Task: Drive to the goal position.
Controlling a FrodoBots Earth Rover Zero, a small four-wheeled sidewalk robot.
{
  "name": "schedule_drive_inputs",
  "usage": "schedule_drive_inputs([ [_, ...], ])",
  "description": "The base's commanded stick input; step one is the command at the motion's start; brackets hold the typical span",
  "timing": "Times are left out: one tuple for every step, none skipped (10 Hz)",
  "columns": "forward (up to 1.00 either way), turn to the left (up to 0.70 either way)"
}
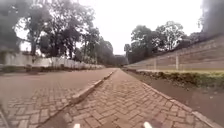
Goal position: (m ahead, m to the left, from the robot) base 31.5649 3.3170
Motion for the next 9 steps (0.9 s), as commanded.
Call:
schedule_drive_inputs([
  [0.70, 0.15],
  [0.70, 0.14],
  [0.70, 0.13],
  [0.70, 0.13],
  [0.70, 0.13],
  [0.70, 0.13],
  [0.70, 0.13],
  [0.70, 0.13],
  [0.70, 0.12],
])
